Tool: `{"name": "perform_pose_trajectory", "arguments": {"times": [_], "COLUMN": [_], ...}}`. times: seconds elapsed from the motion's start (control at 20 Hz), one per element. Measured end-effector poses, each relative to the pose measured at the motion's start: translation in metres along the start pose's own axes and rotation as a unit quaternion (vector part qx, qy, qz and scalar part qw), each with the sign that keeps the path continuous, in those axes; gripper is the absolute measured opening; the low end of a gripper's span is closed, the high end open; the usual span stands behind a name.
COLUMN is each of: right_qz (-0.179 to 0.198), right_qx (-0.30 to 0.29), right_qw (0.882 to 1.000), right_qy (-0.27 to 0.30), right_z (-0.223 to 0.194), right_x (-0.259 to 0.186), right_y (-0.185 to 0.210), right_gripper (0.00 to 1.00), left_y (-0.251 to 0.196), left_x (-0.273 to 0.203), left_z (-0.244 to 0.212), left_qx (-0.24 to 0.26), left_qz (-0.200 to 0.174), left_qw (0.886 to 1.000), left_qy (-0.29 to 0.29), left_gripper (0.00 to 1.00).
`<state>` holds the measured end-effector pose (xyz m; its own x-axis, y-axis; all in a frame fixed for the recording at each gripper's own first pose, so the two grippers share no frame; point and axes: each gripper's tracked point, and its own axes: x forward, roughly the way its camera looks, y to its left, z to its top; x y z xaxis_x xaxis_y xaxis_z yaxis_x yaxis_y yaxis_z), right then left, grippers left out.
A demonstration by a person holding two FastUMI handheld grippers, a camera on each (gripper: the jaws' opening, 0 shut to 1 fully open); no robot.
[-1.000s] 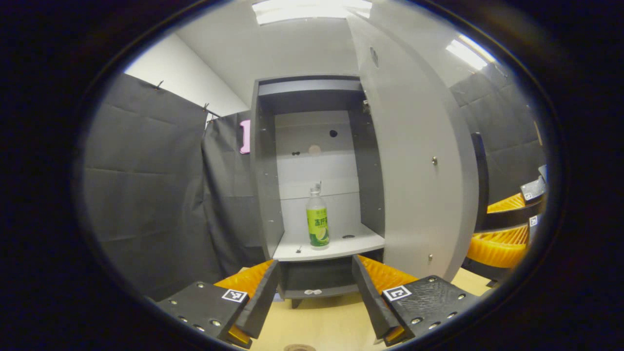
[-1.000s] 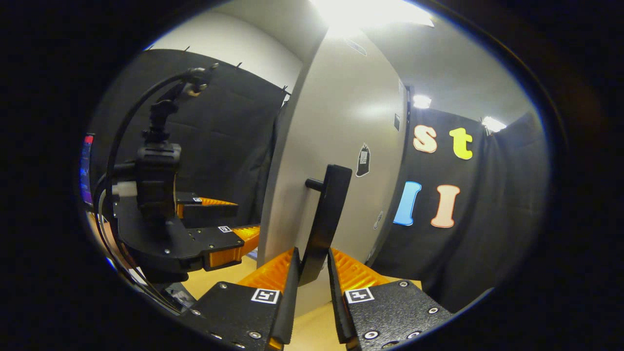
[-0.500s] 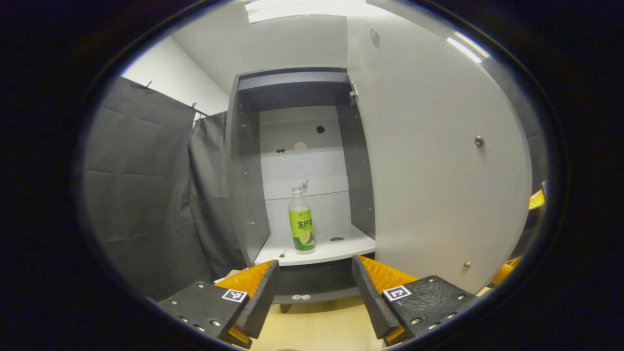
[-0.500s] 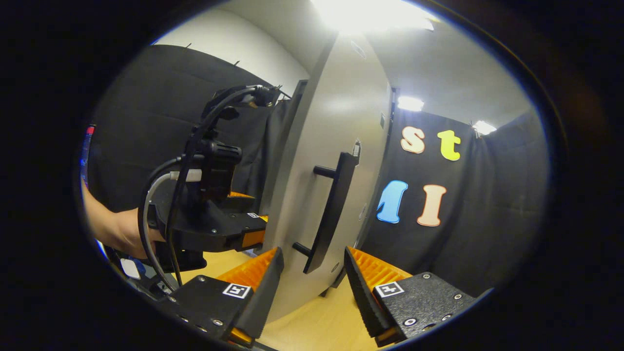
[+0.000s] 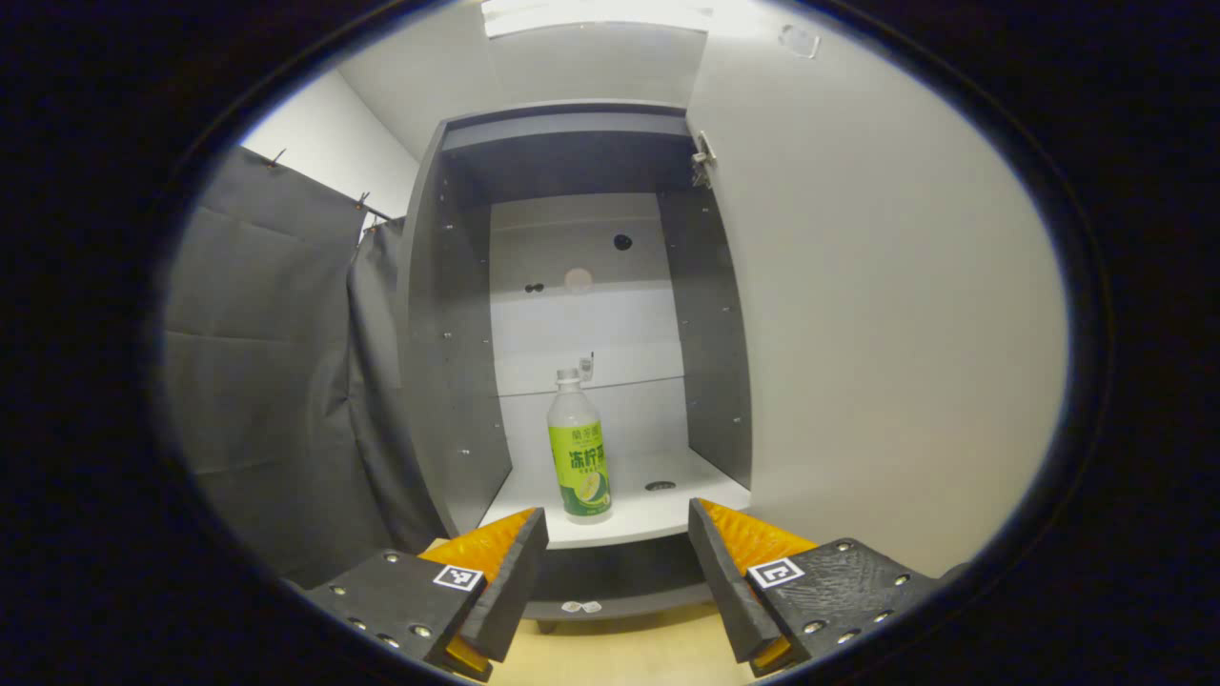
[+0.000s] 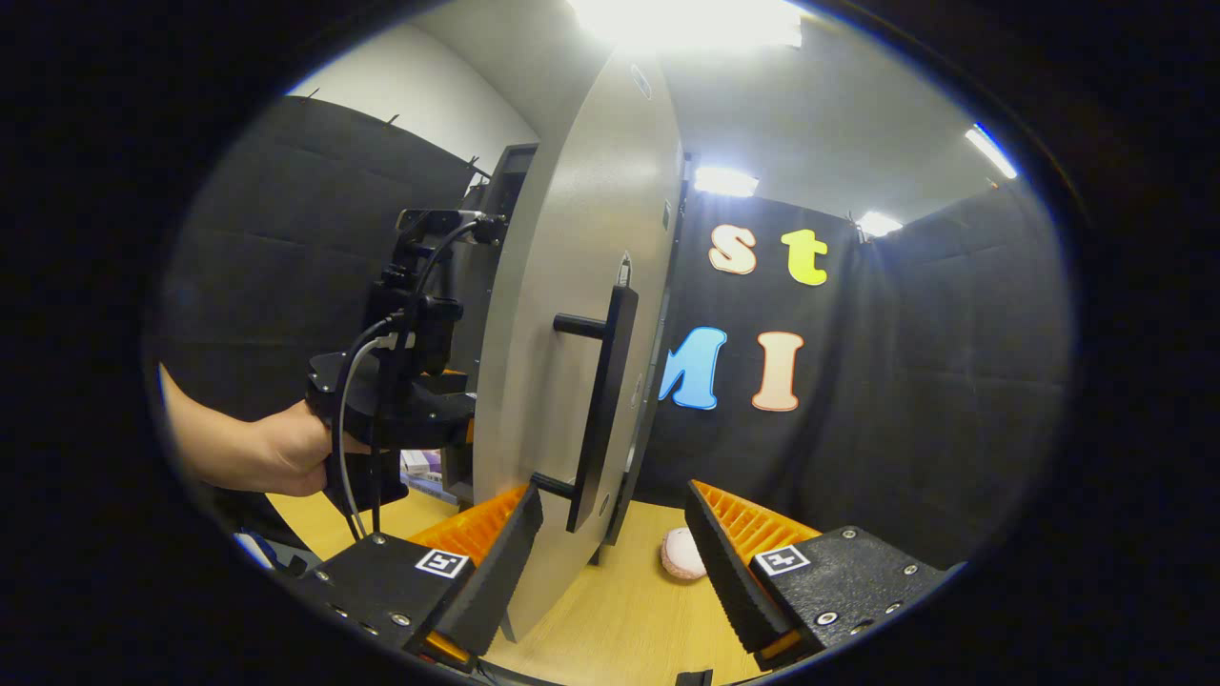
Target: Open the cabinet door with the right hand, grasp the bottle in the cabinet with the left hand and place it on the coaster, then close the cabinet door with the right hand.
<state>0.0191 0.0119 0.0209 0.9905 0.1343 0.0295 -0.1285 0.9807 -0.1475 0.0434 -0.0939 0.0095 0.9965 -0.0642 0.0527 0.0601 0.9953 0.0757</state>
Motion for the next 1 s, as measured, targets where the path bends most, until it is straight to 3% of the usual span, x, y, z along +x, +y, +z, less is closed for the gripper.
{"name": "perform_pose_trajectory", "arguments": {"times": [0.25, 0.3, 0.4, 0.6, 0.65, 0.8, 0.85, 0.9, 0.95, 1.0], "right_qz": [-0.082, -0.101, -0.129, -0.127, -0.134, -0.149, -0.149, -0.146, -0.148, -0.149], "right_qx": [0.019, 0.02, 0.024, 0.042, 0.035, 0.037, 0.046, 0.054, 0.055, 0.057], "right_qw": [0.996, 0.994, 0.991, 0.991, 0.99, 0.987, 0.987, 0.987, 0.987, 0.986], "right_qy": [0.018, 0.022, 0.028, 0.025, 0.029, 0.041, 0.043, 0.044, 0.042, 0.04], "right_z": [-0.007, -0.009, -0.012, -0.009, -0.01, -0.017, -0.018, -0.02, -0.02, -0.018], "right_x": [-0.011, -0.013, -0.019, -0.018, -0.017, -0.014, -0.014, -0.014, -0.015, -0.016], "right_y": [-0.033, -0.043, -0.06, -0.057, -0.061, -0.065, -0.065, -0.063, -0.066, -0.067], "right_gripper": [0.92, 0.92, 0.92, 0.93, 0.94, 0.93, 0.93, 0.93, 0.93, 0.92], "left_y": [0.015, 0.015, 0.016, 0.028, 0.03, 0.038, 0.038, 0.039, 0.037, 0.036], "left_x": [0.056, 0.067, 0.085, 0.121, 0.13, 0.152, 0.16, 0.168, 0.175, 0.181], "left_z": [-0.002, -0.002, -0.004, -0.007, -0.009, -0.013, -0.016, -0.019, -0.024, -0.027], "left_qx": [0.01, 0.014, 0.012, 0.005, 0.005, 0.003, 0.001, -0.001, -0.001, 0.001], "left_qz": [0.02, 0.017, 0.017, 0.034, 0.034, 0.038, 0.035, 0.035, 0.034, 0.032], "left_qw": [1.0, 1.0, 1.0, 0.999, 0.999, 0.999, 0.999, 0.999, 0.999, 0.999], "left_qy": [-0.017, -0.019, -0.023, -0.03, -0.031, -0.029, -0.027, -0.024, -0.021, -0.018], "left_gripper": [0.89, 0.8, 0.82, 0.89, 0.85, 0.85, 0.89, 0.85, 0.89, 0.85]}}
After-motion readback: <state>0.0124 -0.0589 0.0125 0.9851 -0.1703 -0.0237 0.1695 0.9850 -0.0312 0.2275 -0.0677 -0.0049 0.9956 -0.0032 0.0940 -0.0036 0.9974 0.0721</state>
